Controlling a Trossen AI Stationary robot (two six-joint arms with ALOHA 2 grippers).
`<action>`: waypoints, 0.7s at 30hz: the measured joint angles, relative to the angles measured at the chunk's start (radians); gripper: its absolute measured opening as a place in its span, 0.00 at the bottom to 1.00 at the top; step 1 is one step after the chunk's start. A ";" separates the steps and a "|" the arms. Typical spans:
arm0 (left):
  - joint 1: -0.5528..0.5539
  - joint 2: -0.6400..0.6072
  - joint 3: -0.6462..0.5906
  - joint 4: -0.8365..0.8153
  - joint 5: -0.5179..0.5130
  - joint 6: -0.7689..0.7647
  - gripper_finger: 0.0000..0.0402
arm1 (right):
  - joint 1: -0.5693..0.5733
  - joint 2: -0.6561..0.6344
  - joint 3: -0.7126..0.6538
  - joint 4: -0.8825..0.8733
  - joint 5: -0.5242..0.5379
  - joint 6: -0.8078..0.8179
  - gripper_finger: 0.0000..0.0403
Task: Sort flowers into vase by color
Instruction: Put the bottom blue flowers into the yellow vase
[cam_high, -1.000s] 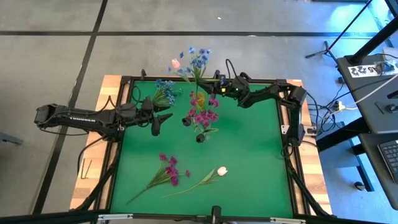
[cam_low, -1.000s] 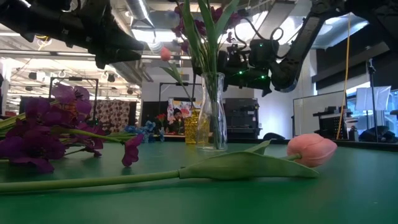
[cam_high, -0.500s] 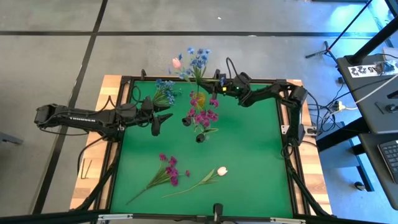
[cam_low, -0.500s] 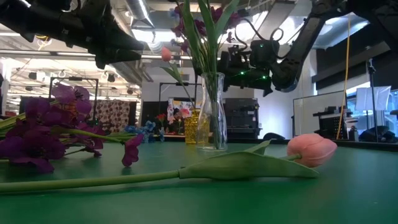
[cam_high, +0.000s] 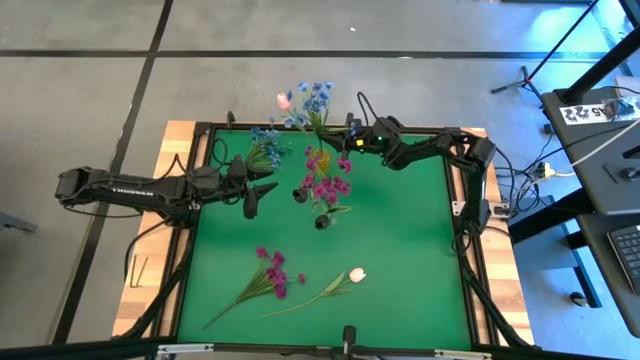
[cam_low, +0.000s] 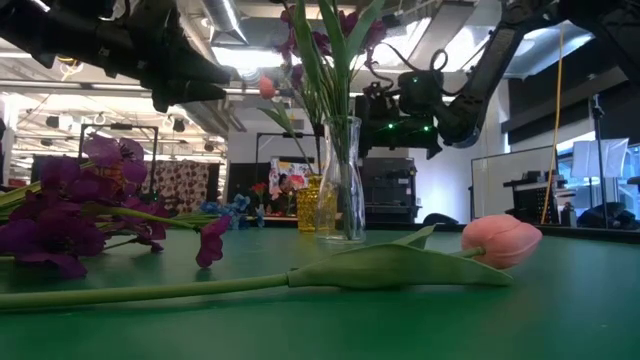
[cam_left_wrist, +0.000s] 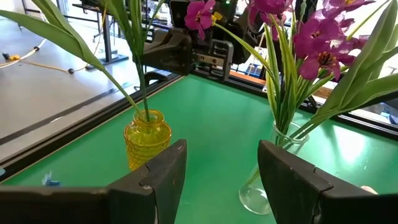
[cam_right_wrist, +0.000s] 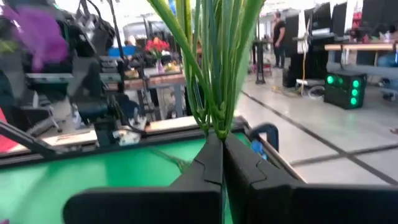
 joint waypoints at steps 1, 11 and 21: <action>0.000 0.000 0.000 0.000 0.000 0.000 0.48 | 0.000 0.000 0.000 -0.014 0.000 -0.010 0.00; 0.000 0.000 0.000 -0.001 0.000 -0.002 0.48 | -0.006 -0.002 0.000 -0.131 -0.025 -0.029 0.01; 0.000 0.000 0.000 -0.005 0.000 -0.014 0.48 | -0.006 -0.002 0.000 -0.227 -0.030 -0.066 0.01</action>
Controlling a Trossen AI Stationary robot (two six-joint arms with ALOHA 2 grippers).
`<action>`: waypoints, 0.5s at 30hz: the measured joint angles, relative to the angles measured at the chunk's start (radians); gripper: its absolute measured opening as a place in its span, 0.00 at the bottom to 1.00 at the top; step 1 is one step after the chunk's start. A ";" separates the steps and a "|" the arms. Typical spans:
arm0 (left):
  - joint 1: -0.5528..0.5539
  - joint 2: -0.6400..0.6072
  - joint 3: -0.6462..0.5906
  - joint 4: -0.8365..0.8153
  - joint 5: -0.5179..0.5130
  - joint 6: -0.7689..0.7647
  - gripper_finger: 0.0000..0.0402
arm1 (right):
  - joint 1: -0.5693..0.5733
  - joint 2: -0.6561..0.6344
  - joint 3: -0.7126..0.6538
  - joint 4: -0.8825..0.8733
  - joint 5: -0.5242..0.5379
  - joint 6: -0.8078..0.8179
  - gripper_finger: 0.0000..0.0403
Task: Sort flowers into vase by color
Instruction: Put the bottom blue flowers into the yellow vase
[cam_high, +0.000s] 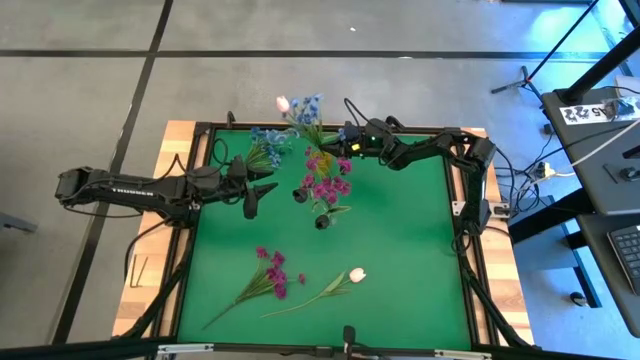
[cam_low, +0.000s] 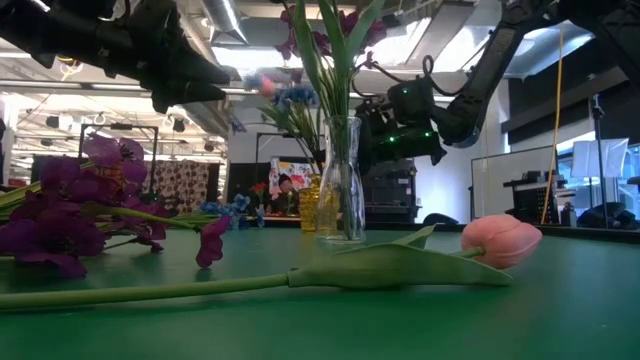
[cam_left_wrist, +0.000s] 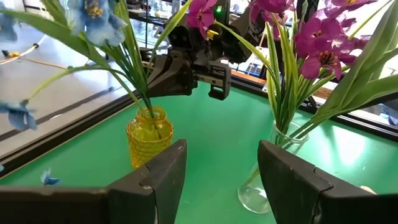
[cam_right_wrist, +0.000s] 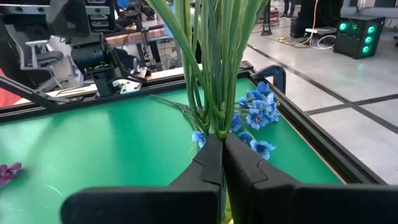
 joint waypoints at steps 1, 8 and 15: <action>0.000 0.000 0.000 0.000 0.000 -0.004 0.48 | 0.000 0.000 0.000 0.001 -0.005 -0.001 0.01; 0.000 0.000 0.000 -0.003 0.000 -0.008 0.48 | 0.000 0.000 0.000 -0.002 -0.019 -0.001 0.15; 0.000 0.000 0.000 -0.013 -0.002 -0.011 0.48 | 0.000 -0.032 0.000 -0.132 -0.042 -0.023 0.37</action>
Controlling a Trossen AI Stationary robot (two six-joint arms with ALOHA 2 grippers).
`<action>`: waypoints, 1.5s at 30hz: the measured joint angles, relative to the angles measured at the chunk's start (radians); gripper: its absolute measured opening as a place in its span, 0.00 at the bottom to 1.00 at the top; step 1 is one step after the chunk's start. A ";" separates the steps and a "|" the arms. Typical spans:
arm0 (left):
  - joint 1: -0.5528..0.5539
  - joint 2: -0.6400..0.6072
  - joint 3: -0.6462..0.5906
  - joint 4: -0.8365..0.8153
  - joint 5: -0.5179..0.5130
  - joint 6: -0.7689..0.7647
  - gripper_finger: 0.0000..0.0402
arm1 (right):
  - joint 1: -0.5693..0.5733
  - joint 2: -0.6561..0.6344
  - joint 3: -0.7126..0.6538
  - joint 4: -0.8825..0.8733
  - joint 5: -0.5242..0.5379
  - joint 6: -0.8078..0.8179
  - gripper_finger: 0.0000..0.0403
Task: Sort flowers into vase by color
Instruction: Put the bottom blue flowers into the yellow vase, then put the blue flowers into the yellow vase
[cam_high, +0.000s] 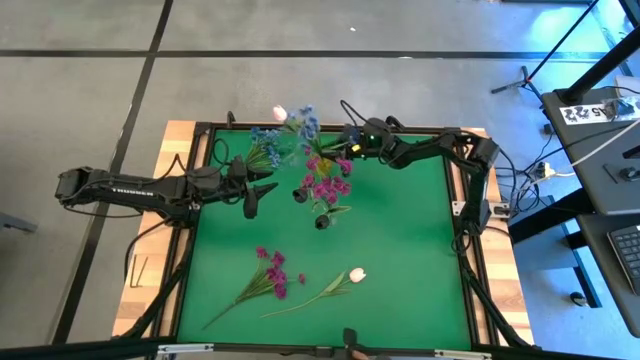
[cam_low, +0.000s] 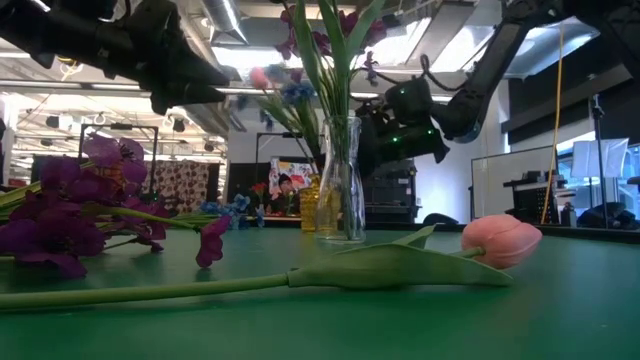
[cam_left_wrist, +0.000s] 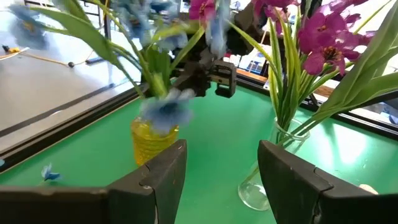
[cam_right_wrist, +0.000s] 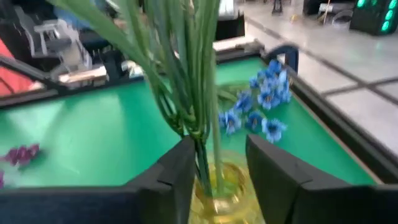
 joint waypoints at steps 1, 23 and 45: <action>0.000 0.000 0.000 -0.003 -0.007 0.000 0.48 | 0.000 -0.012 0.000 -0.033 0.000 -0.012 0.39; 0.002 0.000 0.000 -0.012 -0.072 -0.029 0.48 | 0.000 -0.223 0.000 -0.522 0.195 -0.174 0.55; 0.216 0.000 0.000 -0.315 0.034 -0.244 0.48 | 0.000 -0.538 -0.147 -0.765 0.339 -0.159 0.56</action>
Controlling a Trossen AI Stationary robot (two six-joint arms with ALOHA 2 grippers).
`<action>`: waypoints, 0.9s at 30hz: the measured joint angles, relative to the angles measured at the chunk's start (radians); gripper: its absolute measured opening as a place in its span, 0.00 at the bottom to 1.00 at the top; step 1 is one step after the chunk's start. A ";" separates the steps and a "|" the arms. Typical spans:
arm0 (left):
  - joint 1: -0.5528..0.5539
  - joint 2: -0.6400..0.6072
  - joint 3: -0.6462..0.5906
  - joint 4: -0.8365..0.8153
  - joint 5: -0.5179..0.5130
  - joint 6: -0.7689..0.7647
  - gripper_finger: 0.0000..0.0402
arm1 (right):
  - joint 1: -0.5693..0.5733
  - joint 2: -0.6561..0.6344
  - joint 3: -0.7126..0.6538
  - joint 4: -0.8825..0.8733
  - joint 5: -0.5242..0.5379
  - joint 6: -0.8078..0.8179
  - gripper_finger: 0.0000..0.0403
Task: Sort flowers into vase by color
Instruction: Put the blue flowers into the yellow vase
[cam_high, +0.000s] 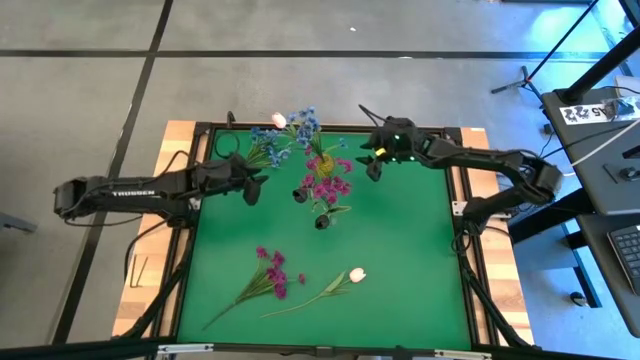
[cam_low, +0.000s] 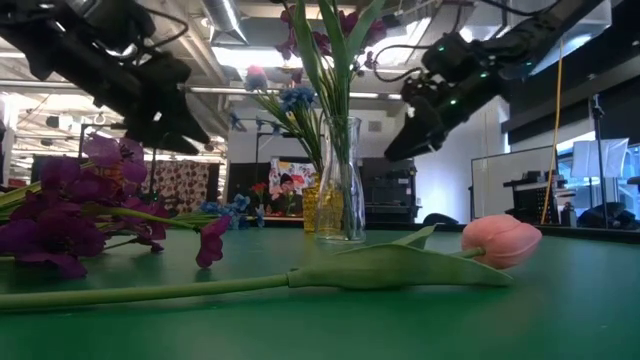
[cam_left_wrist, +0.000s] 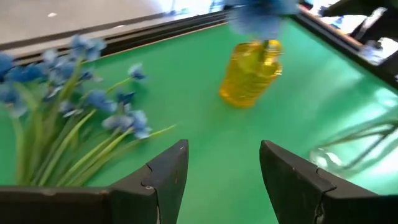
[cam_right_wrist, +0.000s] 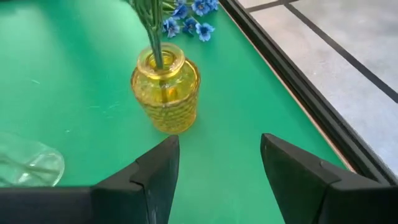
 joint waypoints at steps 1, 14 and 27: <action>0.013 0.000 0.000 -0.009 0.000 -0.008 0.48 | 0.001 -0.022 -0.020 0.009 0.000 0.005 0.56; 0.146 0.000 0.000 -0.229 0.020 -0.143 0.48 | 0.002 -0.360 -0.293 0.271 -0.068 0.103 0.56; 0.240 0.020 0.044 -0.282 -0.004 -0.084 0.48 | 0.002 -0.411 -0.393 0.430 -0.126 0.127 0.56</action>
